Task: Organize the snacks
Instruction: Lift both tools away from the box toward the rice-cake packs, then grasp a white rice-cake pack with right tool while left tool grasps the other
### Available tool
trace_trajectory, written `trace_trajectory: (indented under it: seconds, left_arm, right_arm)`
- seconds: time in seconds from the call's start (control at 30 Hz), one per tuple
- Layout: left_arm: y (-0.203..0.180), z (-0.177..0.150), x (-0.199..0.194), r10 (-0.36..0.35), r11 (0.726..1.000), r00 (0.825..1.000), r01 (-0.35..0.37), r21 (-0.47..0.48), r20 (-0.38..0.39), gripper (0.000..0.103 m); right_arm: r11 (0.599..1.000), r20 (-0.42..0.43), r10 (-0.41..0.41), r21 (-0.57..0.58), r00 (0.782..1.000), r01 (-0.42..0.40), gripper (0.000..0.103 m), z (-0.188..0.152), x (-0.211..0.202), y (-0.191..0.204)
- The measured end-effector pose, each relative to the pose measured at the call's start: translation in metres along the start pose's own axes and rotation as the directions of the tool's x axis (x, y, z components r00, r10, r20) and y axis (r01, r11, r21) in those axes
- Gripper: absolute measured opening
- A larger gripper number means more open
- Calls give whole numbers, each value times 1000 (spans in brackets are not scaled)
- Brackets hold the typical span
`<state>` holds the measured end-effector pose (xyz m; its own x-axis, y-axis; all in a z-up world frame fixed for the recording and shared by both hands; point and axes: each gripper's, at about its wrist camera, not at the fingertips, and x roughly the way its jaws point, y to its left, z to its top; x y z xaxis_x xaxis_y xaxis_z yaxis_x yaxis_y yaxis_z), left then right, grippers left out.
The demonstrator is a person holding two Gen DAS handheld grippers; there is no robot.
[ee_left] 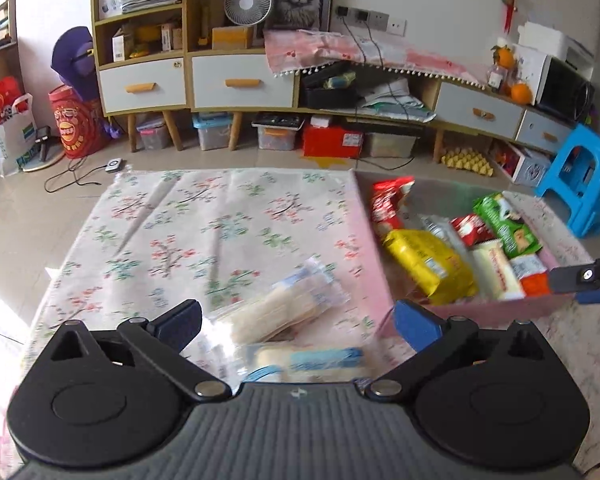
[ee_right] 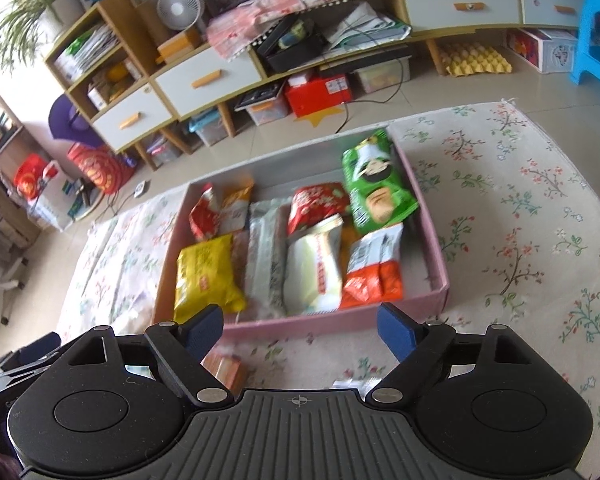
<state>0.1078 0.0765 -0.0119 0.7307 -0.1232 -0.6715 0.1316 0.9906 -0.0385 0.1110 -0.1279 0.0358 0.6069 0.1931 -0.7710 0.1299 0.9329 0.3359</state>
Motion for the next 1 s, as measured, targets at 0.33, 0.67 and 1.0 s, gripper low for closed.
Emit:
trace_trajectory:
  seconds: [0.33,0.67,1.0]
  left_arm:
    - [50,-21,-2,88,995,995,-86,40,-42,103]
    - [90,-32,8,106,994,992,-107,-25,-66,102]
    - [117,-24,17,65,986,996,-73,-150,-55,100]
  right_arm:
    - [991,-17,8,-133,1000,-10,86,-25,5,36]
    - [937,-23,82,-340,996,-85,86,-51,20,85]
    - [720,-138,213,-648,967,-251,86,-86,53,157]
